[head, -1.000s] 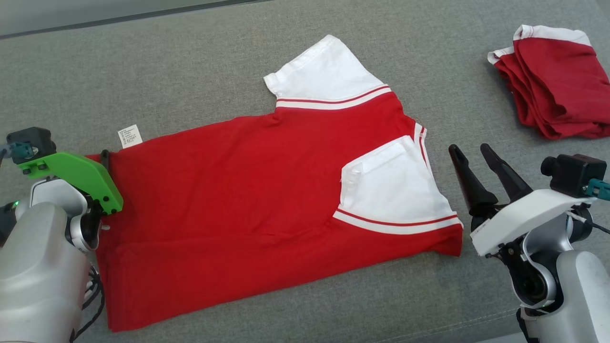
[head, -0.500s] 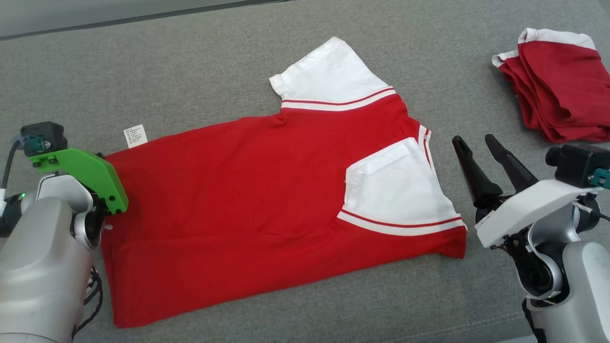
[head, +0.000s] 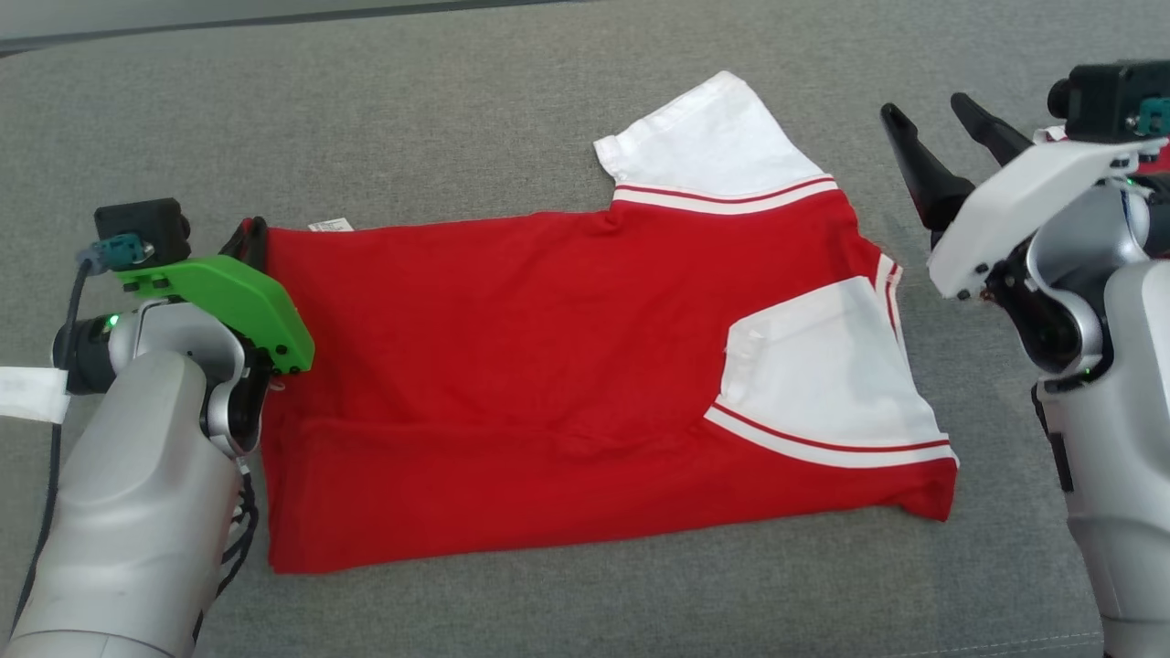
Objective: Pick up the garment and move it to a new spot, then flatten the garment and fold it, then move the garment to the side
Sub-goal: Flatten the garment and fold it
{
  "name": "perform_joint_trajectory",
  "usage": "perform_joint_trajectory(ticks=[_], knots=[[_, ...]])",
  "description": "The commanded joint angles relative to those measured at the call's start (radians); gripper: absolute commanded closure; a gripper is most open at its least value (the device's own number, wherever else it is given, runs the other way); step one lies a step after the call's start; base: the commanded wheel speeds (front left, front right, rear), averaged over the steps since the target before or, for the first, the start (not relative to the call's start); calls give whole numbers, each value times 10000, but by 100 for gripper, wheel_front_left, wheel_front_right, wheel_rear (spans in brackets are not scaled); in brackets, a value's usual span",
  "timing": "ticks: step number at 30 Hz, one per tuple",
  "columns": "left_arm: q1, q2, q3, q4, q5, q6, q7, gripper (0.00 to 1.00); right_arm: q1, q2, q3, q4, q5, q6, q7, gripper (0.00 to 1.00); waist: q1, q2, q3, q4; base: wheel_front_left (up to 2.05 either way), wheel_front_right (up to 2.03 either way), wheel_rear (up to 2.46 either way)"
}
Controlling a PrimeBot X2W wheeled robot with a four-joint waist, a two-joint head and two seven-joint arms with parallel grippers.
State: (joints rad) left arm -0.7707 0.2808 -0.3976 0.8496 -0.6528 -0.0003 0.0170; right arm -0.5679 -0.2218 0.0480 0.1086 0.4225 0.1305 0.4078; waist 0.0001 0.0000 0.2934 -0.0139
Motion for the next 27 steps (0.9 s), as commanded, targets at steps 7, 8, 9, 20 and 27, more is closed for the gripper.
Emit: perform_joint_trajectory(ticks=[7,8,9,20,27], knots=[[-240,-477,-262,-864,156,50,-310,100,-2693,-176,291,3093,-645,3,548,0,-1,0,963,1210,0,0,0],[-305,-551,-300,-939,159,56,-321,100,-2962,-170,282,3447,-722,3,531,0,-1,0,1079,1337,0,0,0],[-365,-627,-327,-1003,172,66,-381,100,-3253,-175,291,3844,-829,3,541,0,-1,0,1195,1452,0,0,0],[-829,-1328,-710,-1097,288,1,-740,100,-5213,-283,229,7245,-1747,3,150,0,-1,0,1796,2415,0,0,0],[-997,-1579,-828,-894,219,-78,-797,100,-5912,-331,249,8539,-2293,3,-245,0,-1,0,1931,2671,0,0,0]])
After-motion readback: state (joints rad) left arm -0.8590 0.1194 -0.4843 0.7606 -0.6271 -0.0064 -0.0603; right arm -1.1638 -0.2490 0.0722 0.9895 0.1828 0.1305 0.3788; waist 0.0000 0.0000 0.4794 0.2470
